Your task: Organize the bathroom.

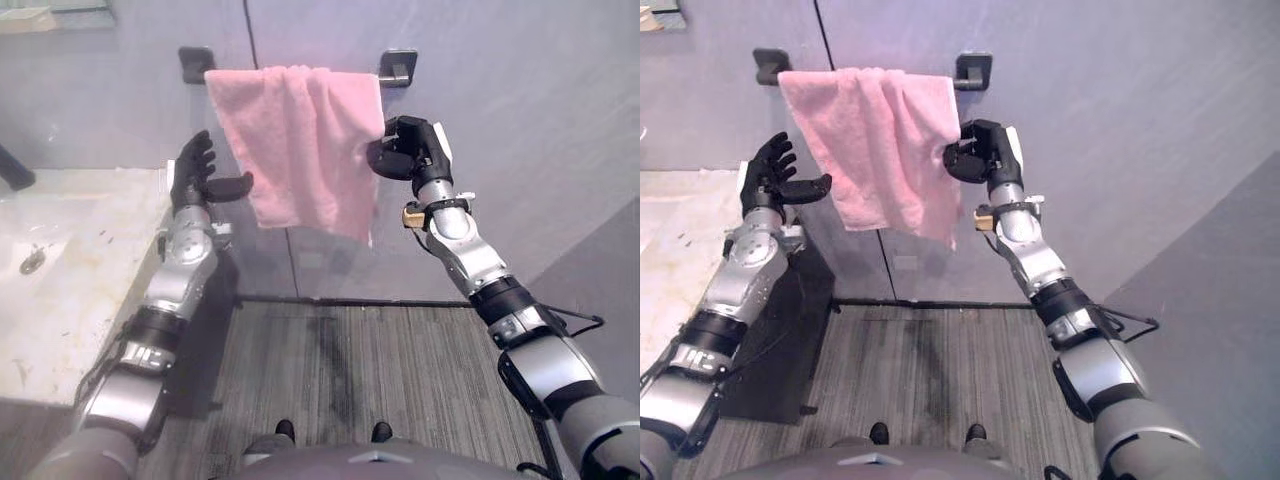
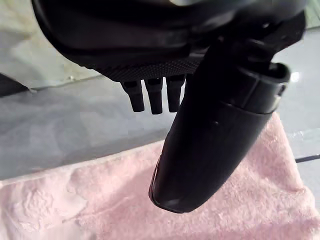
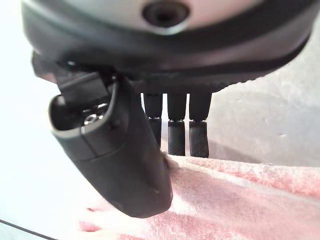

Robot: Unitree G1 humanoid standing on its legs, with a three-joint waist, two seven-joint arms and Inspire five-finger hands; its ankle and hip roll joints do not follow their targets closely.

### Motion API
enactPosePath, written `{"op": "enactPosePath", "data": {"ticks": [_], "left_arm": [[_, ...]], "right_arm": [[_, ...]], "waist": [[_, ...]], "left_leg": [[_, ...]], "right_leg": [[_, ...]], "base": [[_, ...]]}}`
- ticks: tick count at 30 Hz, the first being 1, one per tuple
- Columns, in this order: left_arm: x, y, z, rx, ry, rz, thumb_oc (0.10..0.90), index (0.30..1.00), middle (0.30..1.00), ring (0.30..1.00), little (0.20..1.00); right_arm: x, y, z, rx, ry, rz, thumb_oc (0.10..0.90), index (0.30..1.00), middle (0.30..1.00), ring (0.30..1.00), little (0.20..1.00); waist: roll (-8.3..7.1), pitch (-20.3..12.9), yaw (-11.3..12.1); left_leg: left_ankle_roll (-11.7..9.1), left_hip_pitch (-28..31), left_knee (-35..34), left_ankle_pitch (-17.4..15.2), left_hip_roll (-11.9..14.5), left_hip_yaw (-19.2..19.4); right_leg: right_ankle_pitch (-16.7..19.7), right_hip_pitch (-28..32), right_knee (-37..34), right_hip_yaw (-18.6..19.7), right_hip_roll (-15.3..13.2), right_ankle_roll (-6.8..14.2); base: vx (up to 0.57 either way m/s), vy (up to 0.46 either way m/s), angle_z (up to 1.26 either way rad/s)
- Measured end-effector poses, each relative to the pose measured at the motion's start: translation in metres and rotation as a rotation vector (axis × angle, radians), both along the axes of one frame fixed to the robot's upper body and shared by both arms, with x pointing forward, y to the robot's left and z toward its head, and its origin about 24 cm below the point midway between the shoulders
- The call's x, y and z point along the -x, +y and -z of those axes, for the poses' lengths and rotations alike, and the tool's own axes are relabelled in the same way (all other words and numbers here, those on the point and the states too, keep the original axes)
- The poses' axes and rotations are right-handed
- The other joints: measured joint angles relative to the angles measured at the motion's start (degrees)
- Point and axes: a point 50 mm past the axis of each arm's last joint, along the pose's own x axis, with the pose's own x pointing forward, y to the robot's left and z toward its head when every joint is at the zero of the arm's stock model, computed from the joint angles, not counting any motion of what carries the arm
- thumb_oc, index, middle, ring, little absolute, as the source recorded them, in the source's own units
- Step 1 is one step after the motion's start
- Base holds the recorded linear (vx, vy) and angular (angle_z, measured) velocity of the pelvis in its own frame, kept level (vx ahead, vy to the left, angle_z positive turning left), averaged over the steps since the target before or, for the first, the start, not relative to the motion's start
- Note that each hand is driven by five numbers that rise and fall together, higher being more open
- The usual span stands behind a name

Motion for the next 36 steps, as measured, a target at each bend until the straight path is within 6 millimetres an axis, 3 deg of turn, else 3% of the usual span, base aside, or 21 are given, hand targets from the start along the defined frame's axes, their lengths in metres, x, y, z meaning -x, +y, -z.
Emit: {"op": "enactPosePath", "data": {"ticks": [2,3,5,7,8,17,27,28,36], "left_arm": [[0.000,-0.001,0.000,0.009,0.003,0.024,0.800,0.900,0.900,0.900,0.900],[0.000,-0.001,0.000,0.021,0.005,0.032,0.742,0.813,0.813,0.813,0.813],[-0.002,0.000,0.002,0.020,0.019,0.046,0.682,0.724,0.724,0.724,0.724],[-0.007,0.006,0.006,0.025,0.050,0.039,0.447,0.371,0.371,0.371,0.371],[-0.009,0.010,0.006,0.021,0.064,0.035,0.400,0.300,0.300,0.300,0.300],[-0.012,0.017,0.004,-0.014,0.082,0.031,0.400,0.300,0.300,0.300,0.300],[-0.010,0.025,0.000,0.002,0.040,-0.107,0.400,0.300,0.300,0.300,0.300],[-0.009,0.019,0.000,0.049,-0.008,-0.158,0.400,0.300,0.300,0.300,0.300],[0.000,-0.014,0.021,0.222,-0.035,-0.280,0.400,0.300,0.300,0.300,0.300]], "right_arm": [[0.000,0.000,0.000,0.002,0.001,-0.005,0.400,0.300,0.300,0.300,0.300],[0.000,0.001,0.000,0.003,0.002,-0.007,0.400,0.300,0.300,0.300,0.300],[0.000,0.001,0.001,0.005,0.003,-0.012,0.400,0.300,0.300,0.300,0.300],[0.001,0.003,-0.001,0.006,-0.001,-0.023,0.400,0.300,0.300,0.300,0.300],[0.001,0.004,-0.001,0.009,-0.003,-0.031,0.400,0.300,0.300,0.300,0.300],[0.001,0.005,-0.001,0.010,-0.004,-0.036,0.400,0.300,0.300,0.300,0.300],[0.002,0.005,0.001,-0.033,-0.004,0.026,0.400,0.300,0.300,0.300,0.300],[0.006,0.009,0.011,-0.147,0.007,0.091,0.400,0.300,0.300,0.300,0.300],[0.018,0.044,0.019,-0.416,0.014,0.202,0.400,0.300,0.300,0.300,0.300]], "waist": [[0.22,-0.13,-0.36],[0.31,-0.17,-0.62],[0.62,-0.21,-1.01],[1.00,-0.22,-1.22],[1.03,-0.22,-1.22],[1.04,-0.22,-1.22],[1.04,-0.22,-1.20],[1.04,-0.22,-1.18],[1.02,-0.24,-0.98]], "left_leg": [[0.01,0.02,0.00,0.00,0.00,0.10],[0.01,0.03,0.01,0.01,0.01,0.14],[0.02,0.07,0.01,0.02,0.02,0.30],[0.02,0.07,0.00,0.02,0.02,0.44],[0.03,0.07,0.01,0.02,0.04,0.50],[0.02,0.10,-0.01,0.02,0.02,0.57],[0.01,0.14,-0.04,0.03,0.01,0.76],[0.01,0.19,-0.13,0.03,0.01,0.80],[0.01,0.32,-0.23,0.03,-0.05,0.91]], "right_leg": [[0.01,0.00,0.01,0.03,0.00,0.00],[0.00,0.00,0.01,0.04,0.00,-0.01],[0.00,-0.01,-0.01,0.07,0.01,-0.02],[0.00,-0.07,-0.02,0.21,0.01,-0.02],[0.00,-0.09,0.00,0.27,0.03,-0.02],[-0.01,-0.10,-0.02,0.33,0.03,-0.02],[-0.01,-0.14,0.03,0.42,0.03,-0.02],[0.00,-0.14,0.13,0.44,0.03,-0.03],[0.00,-0.09,0.22,0.50,0.00,-0.03]], "base": [[0.00,0.004,-0.03],[0.00,0.000,0.00],[0.00,0.000,0.00],[0.01,0.013,-0.02],[0.00,0.000,0.00],[0.00,0.000,0.00],[0.00,0.000,0.00],[0.00,0.000,0.00],[0.00,0.004,0.00]]}}
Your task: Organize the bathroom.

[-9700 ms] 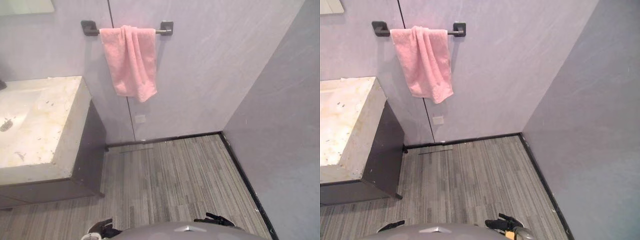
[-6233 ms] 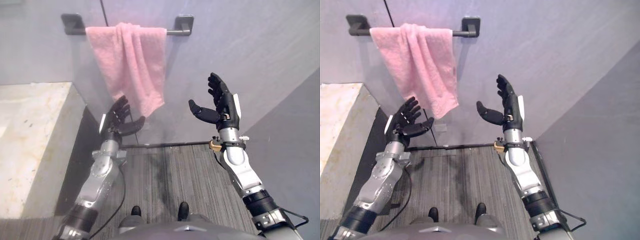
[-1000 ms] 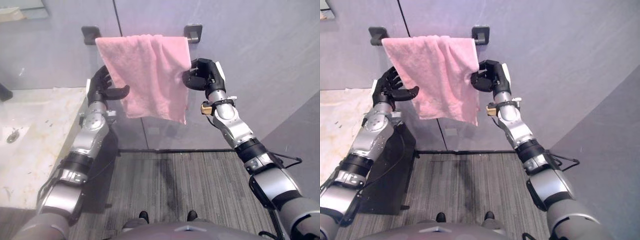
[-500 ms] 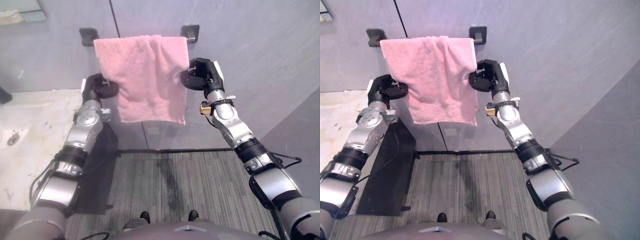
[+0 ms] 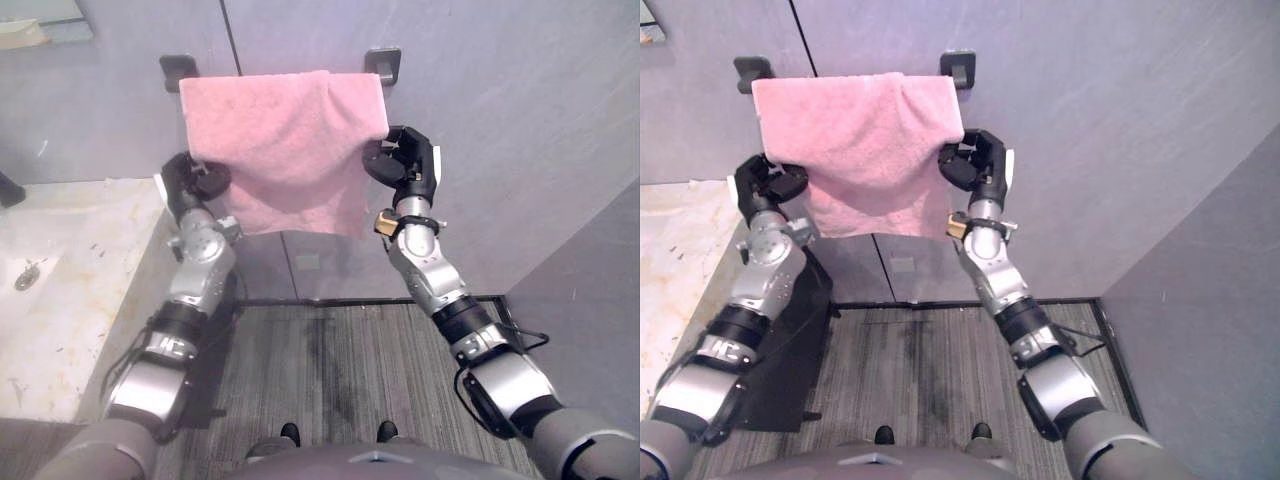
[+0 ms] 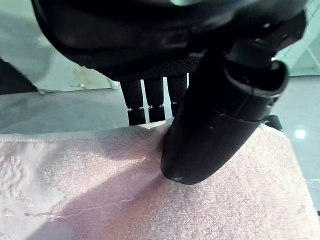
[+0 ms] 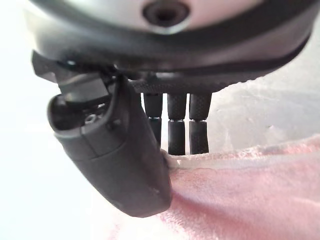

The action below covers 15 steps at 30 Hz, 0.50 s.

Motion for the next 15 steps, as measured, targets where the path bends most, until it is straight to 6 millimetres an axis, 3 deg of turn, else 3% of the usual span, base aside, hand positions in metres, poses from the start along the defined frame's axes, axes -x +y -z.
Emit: {"op": "enactPosePath", "data": {"ticks": [3,4,5,6,10,15], "left_arm": [[0.000,-0.002,-0.003,0.004,-0.014,0.004,0.400,0.300,0.300,0.300,0.300],[0.000,-0.002,-0.003,0.003,-0.012,0.005,0.400,0.300,0.300,0.300,0.300],[0.000,-0.002,-0.003,0.002,-0.003,0.007,0.584,0.575,0.575,0.575,0.575],[0.000,-0.002,-0.002,0.000,0.005,0.009,0.800,0.900,0.900,0.900,0.900],[-0.001,-0.004,0.004,-0.009,0.060,0.044,0.800,0.900,0.900,0.900,0.900],[0.008,-0.001,0.026,-0.016,0.155,0.091,0.800,0.900,0.900,0.900,0.900]], "right_arm": [[0.000,0.000,0.000,-0.009,0.002,0.016,0.400,0.300,0.300,0.300,0.300],[0.000,0.000,0.000,-0.010,0.003,0.020,0.574,0.561,0.561,0.561,0.561],[0.000,0.000,0.000,-0.010,0.003,0.020,0.800,0.900,0.900,0.900,0.900],[0.000,0.000,0.000,-0.010,0.004,0.020,0.800,0.900,0.900,0.900,0.900],[0.002,-0.006,0.009,0.005,0.036,0.035,0.800,0.900,0.900,0.900,0.900],[0.017,-0.034,0.045,0.061,0.137,0.101,0.800,0.900,0.900,0.900,0.900]], "waist": [[0.00,0.00,-0.02],[0.00,0.00,-0.01],[0.00,0.00,-0.02],[0.00,0.00,-0.02],[0.00,0.00,-0.10],[0.12,-0.16,-0.57]], "left_leg": [[0.00,0.15,-0.01,0.00,0.00,0.03],[0.00,0.32,-0.01,0.00,0.00,0.03],[0.00,0.44,-0.02,0.00,0.02,0.04],[0.00,0.46,-0.02,0.00,0.02,0.04],[0.01,0.49,-0.03,0.00,0.02,0.03],[0.03,0.43,-0.08,-0.02,0.03,0.24]], "right_leg": [[0.00,0.16,0.00,0.01,0.00,0.00],[0.00,0.34,0.00,0.00,0.00,0.00],[-0.01,0.45,0.00,0.00,0.01,-0.01],[-0.01,0.47,0.00,-0.01,0.01,-0.01],[-0.01,0.53,0.00,-0.02,0.02,0.00],[0.01,0.31,0.00,0.22,0.05,0.02]], "base": [[0.00,0.000,0.00],[-0.04,0.003,0.00],[-0.04,0.001,0.00],[-0.05,-0.003,0.00],[-0.06,-0.006,0.01],[-0.07,-0.004,-0.03]]}}
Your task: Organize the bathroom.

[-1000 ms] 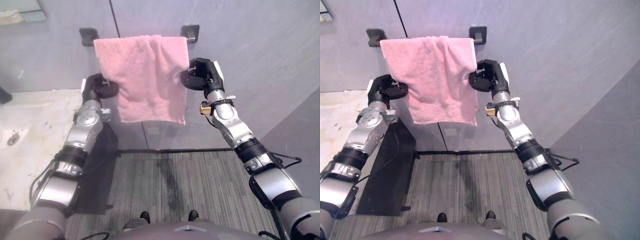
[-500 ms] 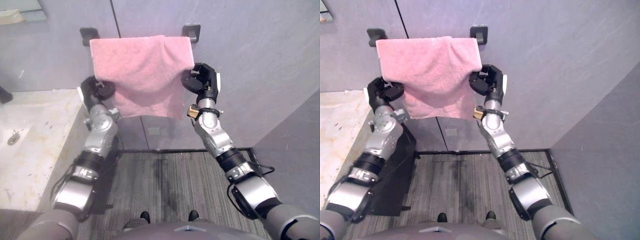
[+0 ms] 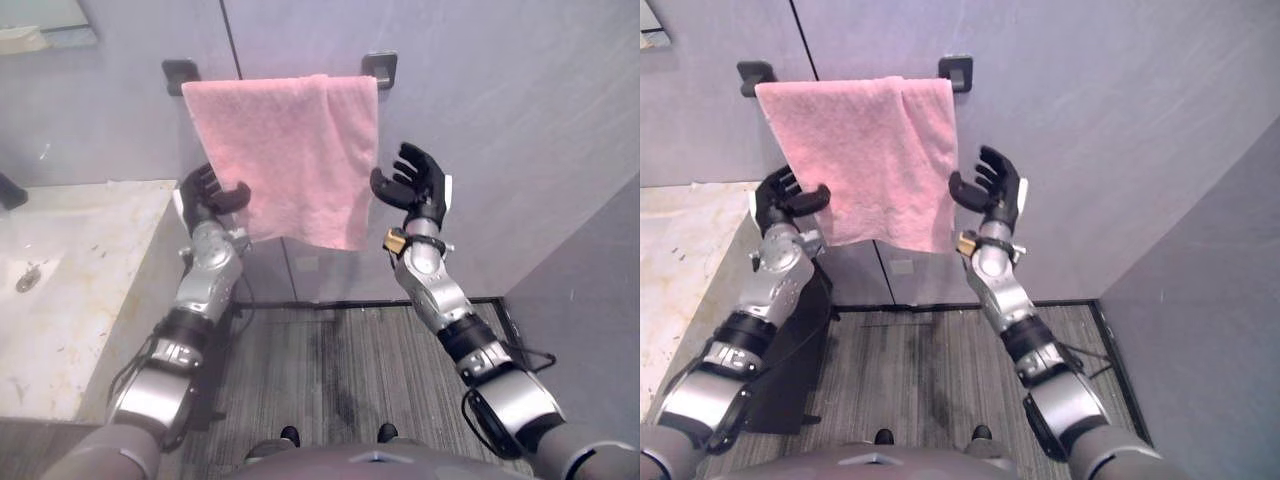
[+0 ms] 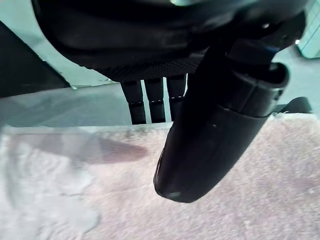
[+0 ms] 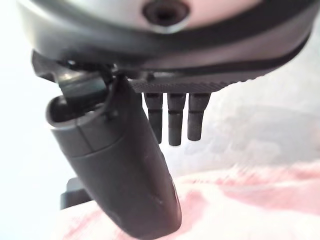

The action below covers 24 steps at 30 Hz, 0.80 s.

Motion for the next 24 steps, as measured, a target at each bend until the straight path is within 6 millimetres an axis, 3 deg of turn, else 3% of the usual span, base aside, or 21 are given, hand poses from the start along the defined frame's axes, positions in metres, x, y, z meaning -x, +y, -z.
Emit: {"op": "enactPosePath", "data": {"ticks": [5,8,9,11,17,18,20,24], "left_arm": [[0.042,0.004,0.065,0.040,0.230,0.084,0.800,0.900,0.900,0.900,0.900],[0.051,0.001,0.077,0.058,0.288,0.101,0.800,0.900,0.900,0.900,0.900],[0.074,-0.001,0.102,0.115,0.372,0.128,0.800,0.900,0.900,0.900,0.900],[0.094,-0.002,0.120,0.148,0.431,0.144,0.800,0.900,0.900,0.900,0.900],[0.148,0.007,0.168,0.209,0.657,0.173,0.800,0.900,0.900,0.900,0.900],[0.148,0.007,0.168,0.209,0.657,0.173,0.800,0.900,0.900,0.900,0.900],[0.183,0.017,0.192,0.243,0.775,0.108,0.800,0.900,0.900,0.900,0.900],[0.218,0.025,0.213,0.308,0.894,0.009,0.800,0.900,0.900,0.900,0.900]], "right_arm": [[0.036,-0.028,0.049,0.074,0.148,0.057,0.800,0.900,0.900,0.900,0.900],[0.044,-0.036,0.059,0.103,0.184,0.070,0.800,0.900,0.900,0.900,0.900],[0.059,-0.043,0.074,0.132,0.230,0.073,0.800,0.900,0.900,0.900,0.900],[0.076,-0.049,0.089,0.138,0.275,0.069,0.800,0.900,0.900,0.900,0.900],[0.115,-0.065,0.124,0.133,0.431,0.103,0.800,0.900,0.900,0.900,0.900],[0.115,-0.065,0.124,0.133,0.431,0.103,0.800,0.900,0.900,0.900,0.900],[0.131,-0.075,0.140,0.141,0.509,0.142,0.800,0.900,0.900,0.900,0.900],[0.153,-0.087,0.165,0.159,0.652,0.199,0.800,0.900,0.900,0.900,0.900]], "waist": [[0.42,-0.35,-1.42],[0.43,-0.34,-1.69],[0.49,-0.36,-2.71],[0.66,-0.59,-2.73],[1.12,-0.78,-3.32],[1.12,-0.78,-3.32],[1.35,-1.24,-4.12],[1.48,-1.82,-4.18]], "left_leg": [[0.06,0.09,-0.06,-0.04,0.07,1.04],[0.16,0.00,-0.12,-0.10,0.12,1.13],[0.29,0.05,-0.17,-0.19,0.11,1.38],[0.55,0.05,-0.30,-0.42,0.13,1.93],[1.35,-0.02,-0.38,-1.49,0.05,3.03],[1.35,-0.02,-0.38,-1.49,0.05,3.03],[1.20,-0.29,-0.37,-1.65,-0.08,3.73],[1.32,0.06,-0.37,-1.74,-0.05,4.61]], "right_leg": [[0.06,-0.52,-0.02,1.13,0.06,-0.05],[0.05,-0.66,-0.11,1.15,0.10,-0.05],[0.09,-0.77,-0.12,1.31,0.15,0.00],[0.17,-1.13,-0.24,1.90,0.16,0.09],[0.42,-1.76,-0.29,3.01,0.09,0.53],[0.42,-1.76,-0.29,3.01,0.09,0.53],[0.81,-2.52,-0.29,3.79,0.06,0.61],[0.85,-2.58,-0.30,4.43,0.07,0.68]], "base": [[-0.08,0.011,-0.11],[-0.08,0.020,-0.03],[-0.11,0.029,-0.06],[-0.14,0.031,-0.13],[-0.11,0.031,-0.09],[-0.13,0.040,-0.11],[-0.14,0.042,-0.16],[-0.11,0.022,-0.11]]}}
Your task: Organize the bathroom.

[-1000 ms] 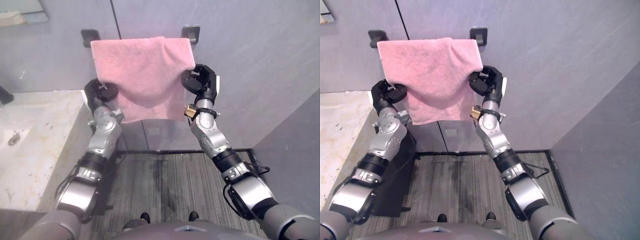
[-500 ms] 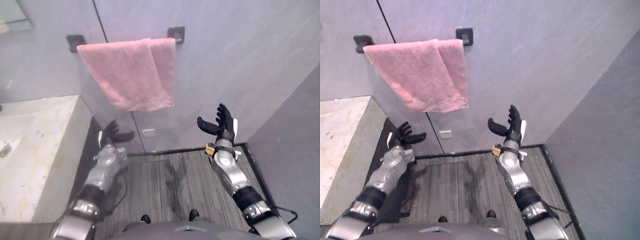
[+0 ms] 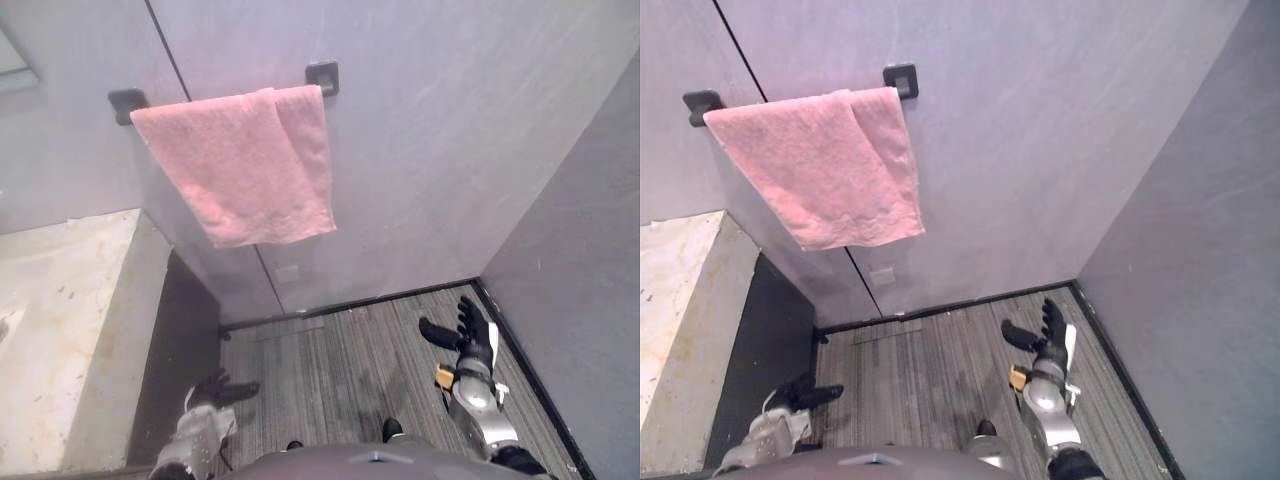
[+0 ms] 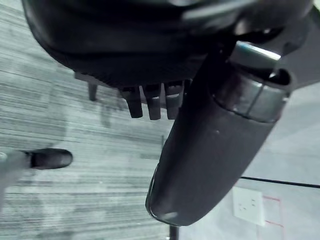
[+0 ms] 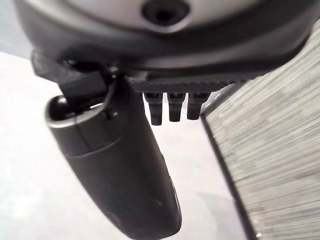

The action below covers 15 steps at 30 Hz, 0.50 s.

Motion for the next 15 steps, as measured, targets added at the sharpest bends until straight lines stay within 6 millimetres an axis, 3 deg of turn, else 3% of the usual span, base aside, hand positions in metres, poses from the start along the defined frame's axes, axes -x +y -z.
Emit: {"op": "enactPosePath", "data": {"ticks": [6,13,15], "left_arm": [[0.036,0.000,0.016,0.019,0.122,-0.057,0.800,0.900,0.900,0.900,0.900],[0.090,0.001,0.031,0.036,0.339,-0.086,0.800,0.900,0.900,0.900,0.900],[0.094,0.002,0.031,0.038,0.352,-0.093,0.800,0.900,0.900,0.900,0.900]], "right_arm": [[0.030,-0.008,0.026,0.013,0.161,0.048,0.800,0.900,0.900,0.900,0.900],[0.083,-0.018,0.058,-0.003,0.411,0.144,0.800,0.900,0.900,0.900,0.900],[0.091,-0.019,0.061,-0.002,0.446,0.146,0.800,0.900,0.900,0.900,0.900]], "waist": [[-0.34,-1.88,0.05],[-2.33,-4.54,0.03],[-2.76,-4.40,0.07]], "left_leg": [[-0.18,-0.11,0.00,-0.13,-0.07,0.58],[-0.24,-1.05,-0.02,-0.67,-0.05,1.42],[-0.24,-1.29,-0.02,-0.65,-0.10,1.54]], "right_leg": [[0.16,-0.75,0.00,1.08,0.06,0.06],[0.54,-2.45,0.01,1.67,-0.14,0.29],[0.54,-2.81,0.00,1.77,-0.23,0.28]], "base": [[-0.11,0.013,-0.10],[-0.14,0.014,-0.06],[-0.10,0.020,-0.05]]}}
